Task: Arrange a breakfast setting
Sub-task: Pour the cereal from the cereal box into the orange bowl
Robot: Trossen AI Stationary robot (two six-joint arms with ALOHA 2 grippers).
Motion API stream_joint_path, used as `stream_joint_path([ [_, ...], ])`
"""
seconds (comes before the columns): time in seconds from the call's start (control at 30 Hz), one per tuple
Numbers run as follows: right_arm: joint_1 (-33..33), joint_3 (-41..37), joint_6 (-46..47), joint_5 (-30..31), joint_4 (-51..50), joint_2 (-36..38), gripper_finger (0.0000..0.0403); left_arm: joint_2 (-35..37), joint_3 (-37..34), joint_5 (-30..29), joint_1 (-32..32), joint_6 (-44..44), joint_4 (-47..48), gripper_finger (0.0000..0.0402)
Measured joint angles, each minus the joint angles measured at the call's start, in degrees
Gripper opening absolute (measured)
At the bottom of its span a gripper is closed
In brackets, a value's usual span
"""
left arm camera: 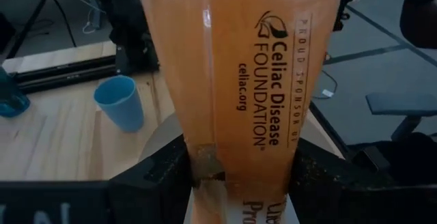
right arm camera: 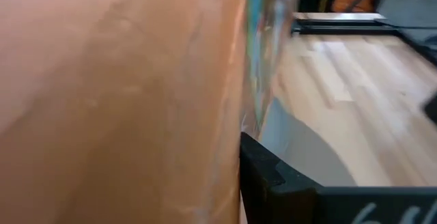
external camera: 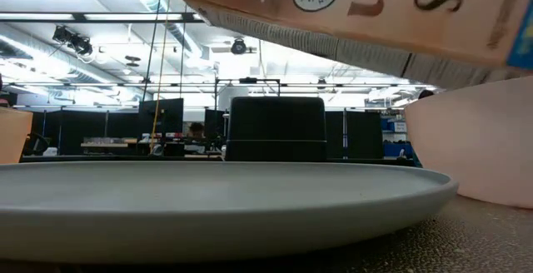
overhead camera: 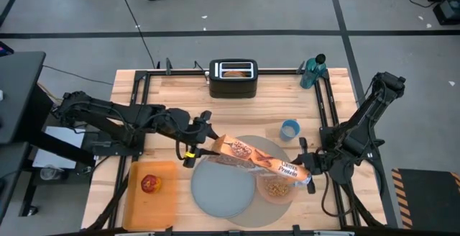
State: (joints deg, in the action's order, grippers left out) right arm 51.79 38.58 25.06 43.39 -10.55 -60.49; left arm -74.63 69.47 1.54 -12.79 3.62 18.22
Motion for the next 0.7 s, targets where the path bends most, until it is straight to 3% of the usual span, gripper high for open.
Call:
stream_joint_path([
  [0.1, 0.00, -0.13, 2.16, 2.68, -2.08, 0.31, 0.0013, -0.09, -0.02, -0.37, -0.10, 0.04, 0.85, 0.0200],
  [0.4, 0.31, -0.10, -1.41, -0.40, 1.82, -0.30, 0.0013, 0.04, 0.04, 0.12, -0.30, 0.07, 0.24, 0.0188],
  [0.7, 0.33, -0.13, 0.78, 3.02, 0.17, -0.65, 0.0013, -0.56, 0.02, -0.43, -0.73, 0.07, 0.64, 0.0187],
])
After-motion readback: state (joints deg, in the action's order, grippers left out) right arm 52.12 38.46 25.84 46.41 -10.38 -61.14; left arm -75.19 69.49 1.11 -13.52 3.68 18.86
